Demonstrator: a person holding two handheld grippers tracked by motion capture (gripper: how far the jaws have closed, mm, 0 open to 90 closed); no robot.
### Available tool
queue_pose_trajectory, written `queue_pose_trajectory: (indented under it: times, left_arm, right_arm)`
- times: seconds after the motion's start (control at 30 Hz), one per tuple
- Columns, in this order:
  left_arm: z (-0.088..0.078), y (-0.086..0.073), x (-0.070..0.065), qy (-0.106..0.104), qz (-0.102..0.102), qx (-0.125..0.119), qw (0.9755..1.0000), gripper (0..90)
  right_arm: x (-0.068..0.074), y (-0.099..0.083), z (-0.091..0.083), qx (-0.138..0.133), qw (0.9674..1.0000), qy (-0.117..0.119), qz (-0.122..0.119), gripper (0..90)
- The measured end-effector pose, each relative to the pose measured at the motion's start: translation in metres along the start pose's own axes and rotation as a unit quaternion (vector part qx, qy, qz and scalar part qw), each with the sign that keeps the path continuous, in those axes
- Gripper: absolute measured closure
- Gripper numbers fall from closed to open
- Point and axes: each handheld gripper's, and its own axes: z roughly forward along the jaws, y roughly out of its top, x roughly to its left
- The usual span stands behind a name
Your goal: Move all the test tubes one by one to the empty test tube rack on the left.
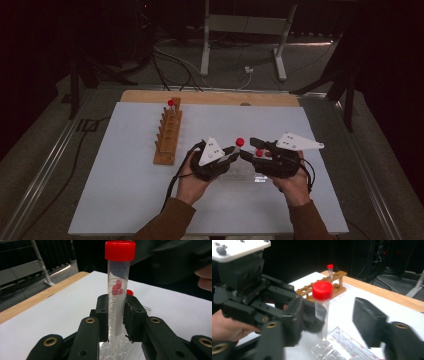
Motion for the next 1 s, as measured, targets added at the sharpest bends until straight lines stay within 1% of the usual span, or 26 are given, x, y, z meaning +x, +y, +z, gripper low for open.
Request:
queue_pose_trajectory:
  times: [0.1, 0.2, 0.33, 0.47, 0.57, 0.73, 1.0]
  left_arm:
    - [-0.003, 0.000, 0.006, 0.008, -0.009, -0.005, 0.9999, 76.0]
    - [-0.006, 0.001, 0.012, 0.018, -0.014, -0.010, 0.9997, 76.0]
    - [-0.012, 0.001, 0.022, 0.029, -0.025, -0.018, 0.9991, 76.0]
    - [-0.018, 0.000, 0.034, 0.044, -0.034, -0.024, 0.9982, 76.0]
    - [-0.023, -0.001, 0.043, 0.053, -0.036, -0.027, 0.9976, 76.0]
    - [-0.031, -0.001, 0.057, 0.067, -0.035, -0.033, 0.9966, 75.9]
    - [-0.050, -0.001, 0.088, 0.097, -0.041, -0.038, 0.9936, 75.9]
  right_arm:
    - [-0.003, -0.002, -0.005, 0.000, 0.9999, -0.016, -0.003, 27.8]
    - [-0.006, -0.005, -0.008, 0.001, 0.9992, -0.041, -0.004, 16.6]
    - [-0.012, -0.013, -0.013, 0.002, 0.9978, -0.066, -0.003, 11.3]
    - [-0.019, -0.022, -0.018, 0.002, 0.9968, -0.080, 0.004, 3.8]
    - [-0.024, -0.026, -0.021, 0.002, 0.9955, -0.094, 0.004, 1.9]
    - [-0.027, -0.029, -0.027, -0.001, 0.9942, -0.107, 0.004, 1.4]
    - [-0.032, -0.031, -0.031, -0.009, 0.9935, -0.112, 0.014, 1.4]
